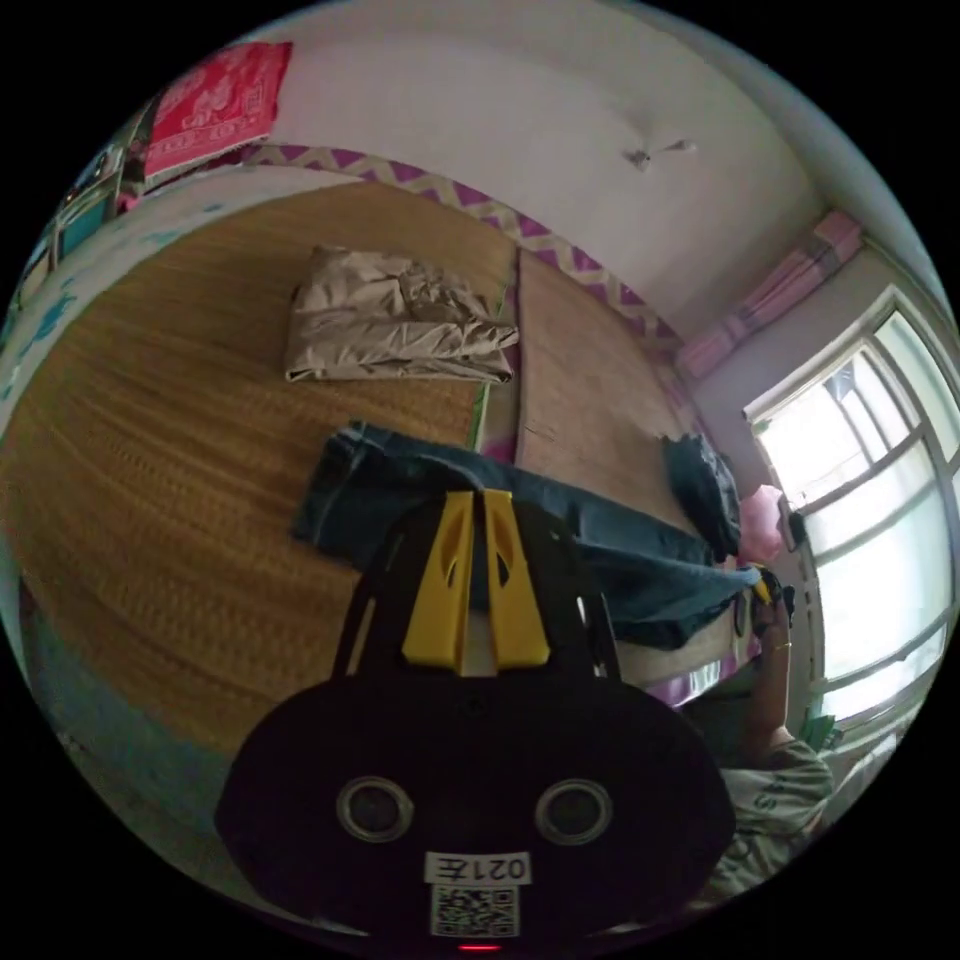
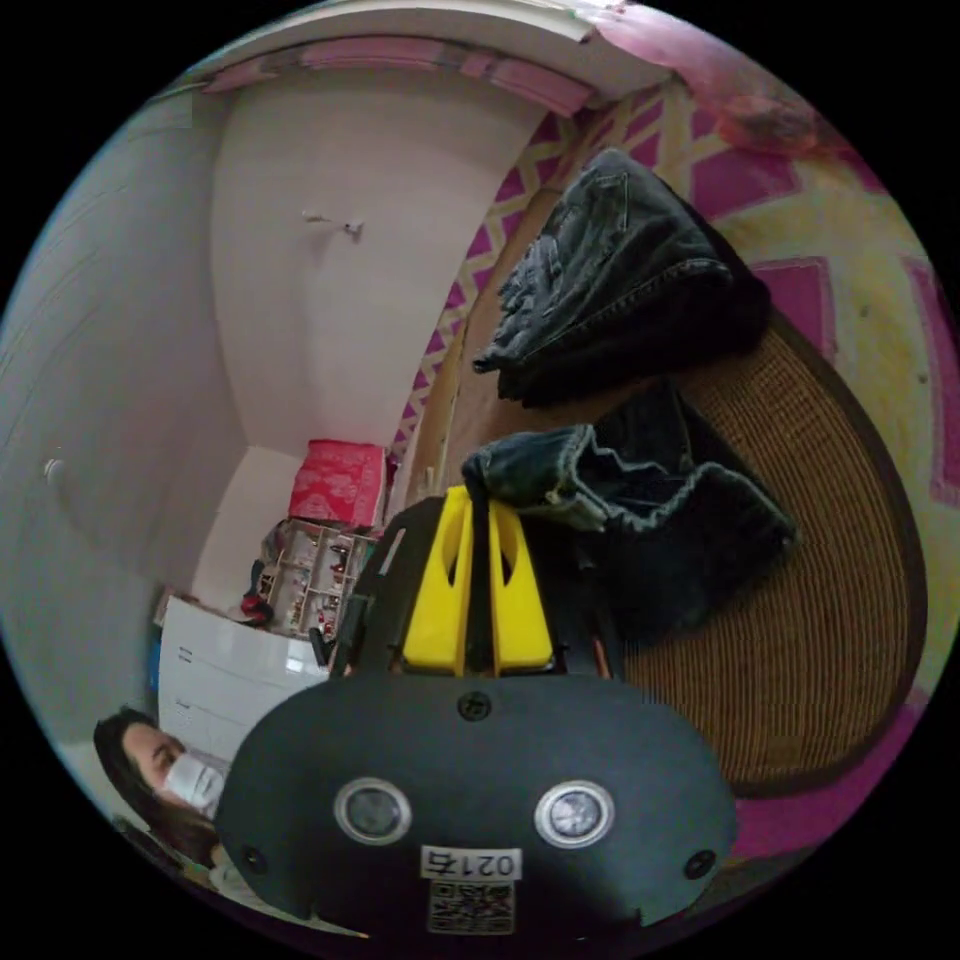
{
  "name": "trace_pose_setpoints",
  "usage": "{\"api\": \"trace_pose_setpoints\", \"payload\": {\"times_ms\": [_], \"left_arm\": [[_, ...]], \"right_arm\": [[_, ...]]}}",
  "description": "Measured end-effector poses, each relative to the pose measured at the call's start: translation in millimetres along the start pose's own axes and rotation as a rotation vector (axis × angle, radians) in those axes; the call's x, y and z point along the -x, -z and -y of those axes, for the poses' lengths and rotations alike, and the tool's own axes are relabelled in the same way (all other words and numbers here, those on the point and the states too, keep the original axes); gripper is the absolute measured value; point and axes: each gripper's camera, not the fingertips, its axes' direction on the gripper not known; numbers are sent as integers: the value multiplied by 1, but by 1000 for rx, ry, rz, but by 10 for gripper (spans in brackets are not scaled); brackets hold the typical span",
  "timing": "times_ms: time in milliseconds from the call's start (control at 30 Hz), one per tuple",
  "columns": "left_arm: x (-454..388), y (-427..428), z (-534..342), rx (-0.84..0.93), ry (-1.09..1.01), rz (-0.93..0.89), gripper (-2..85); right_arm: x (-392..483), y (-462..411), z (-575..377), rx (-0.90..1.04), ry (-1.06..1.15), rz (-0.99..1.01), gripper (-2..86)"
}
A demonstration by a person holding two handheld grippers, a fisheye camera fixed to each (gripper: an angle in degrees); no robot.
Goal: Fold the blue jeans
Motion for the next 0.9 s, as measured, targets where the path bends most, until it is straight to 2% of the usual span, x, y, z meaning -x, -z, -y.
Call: {"api": "trace_pose_setpoints", "payload": {"times_ms": [167,300,400,467,533,633,767,900], "left_arm": [[9,-143,70,156,45,58,33],[17,-165,66,140,47,22,55],[18,-148,51,77,50,88,59],[8,-130,33,-6,14,132,58],[-11,-130,19,-16,-61,95,59],[-53,-153,-4,47,-232,-1,66],[-118,-195,-45,158,-533,-8,91],[-144,-214,-74,195,-704,113,102]], "right_arm": [[-87,-126,28,55,-110,-196,49],[-115,-145,-22,28,-97,-99,56],[-97,-143,-81,25,31,-166,39],[-67,-166,-139,100,192,-206,18],[-39,-204,-191,195,336,-186,19],[8,-298,-289,420,580,-149,30],[42,-432,-435,690,886,-262,39],[53,-485,-532,692,1161,-467,41]]}}
